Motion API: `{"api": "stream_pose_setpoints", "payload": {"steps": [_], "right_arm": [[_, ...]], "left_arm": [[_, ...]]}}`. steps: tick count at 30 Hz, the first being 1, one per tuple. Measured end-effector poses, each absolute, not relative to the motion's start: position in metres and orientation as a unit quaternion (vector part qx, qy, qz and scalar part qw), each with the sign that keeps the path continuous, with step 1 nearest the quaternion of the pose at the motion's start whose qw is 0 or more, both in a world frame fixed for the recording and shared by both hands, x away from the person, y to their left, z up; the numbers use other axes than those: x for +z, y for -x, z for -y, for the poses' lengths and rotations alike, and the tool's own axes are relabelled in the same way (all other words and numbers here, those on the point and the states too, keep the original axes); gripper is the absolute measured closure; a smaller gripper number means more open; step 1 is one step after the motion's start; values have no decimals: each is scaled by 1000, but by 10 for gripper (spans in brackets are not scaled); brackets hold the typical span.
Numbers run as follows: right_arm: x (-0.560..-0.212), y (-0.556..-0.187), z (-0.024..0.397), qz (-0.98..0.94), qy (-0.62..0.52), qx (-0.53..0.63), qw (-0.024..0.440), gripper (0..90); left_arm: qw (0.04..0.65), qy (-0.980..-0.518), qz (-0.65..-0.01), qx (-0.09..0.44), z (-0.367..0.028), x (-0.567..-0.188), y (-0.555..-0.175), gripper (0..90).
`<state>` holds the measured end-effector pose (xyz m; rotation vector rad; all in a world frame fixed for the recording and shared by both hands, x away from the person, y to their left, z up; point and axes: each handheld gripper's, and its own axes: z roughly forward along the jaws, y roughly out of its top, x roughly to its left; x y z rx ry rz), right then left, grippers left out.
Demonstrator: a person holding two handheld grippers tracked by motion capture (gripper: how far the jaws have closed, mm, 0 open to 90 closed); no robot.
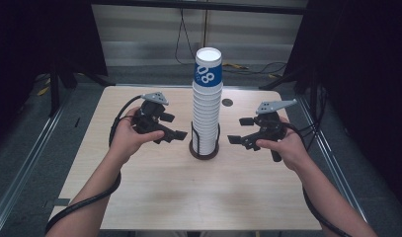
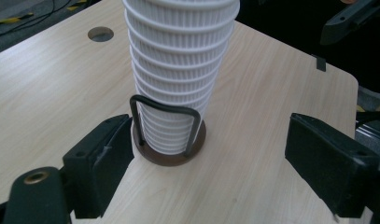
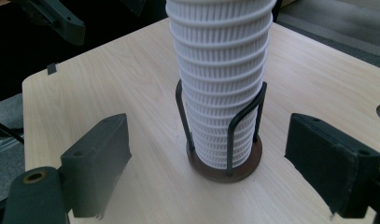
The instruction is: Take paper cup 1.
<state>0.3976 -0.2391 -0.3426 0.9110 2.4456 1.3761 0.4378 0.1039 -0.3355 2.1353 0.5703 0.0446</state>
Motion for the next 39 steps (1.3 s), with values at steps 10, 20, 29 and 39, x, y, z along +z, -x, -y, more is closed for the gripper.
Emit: {"api": "stream_pose_setpoints", "payload": {"steps": [10,20,29,39], "right_arm": [[-309,-411,224,-816,-294,487,99,132],[-277,-424,209,-808,-291,496,127,130],[-245,-440,189,-787,-300,520,144,128],[-232,-452,165,-793,-294,510,159,126]], "left_arm": [[467,-850,-244,11,-97,-319,-448,143],[480,-843,-240,17,-90,-305,-456,149],[502,-831,-237,37,-78,-290,-464,148],[504,-831,-230,48,-63,-282,-470,148]]}}
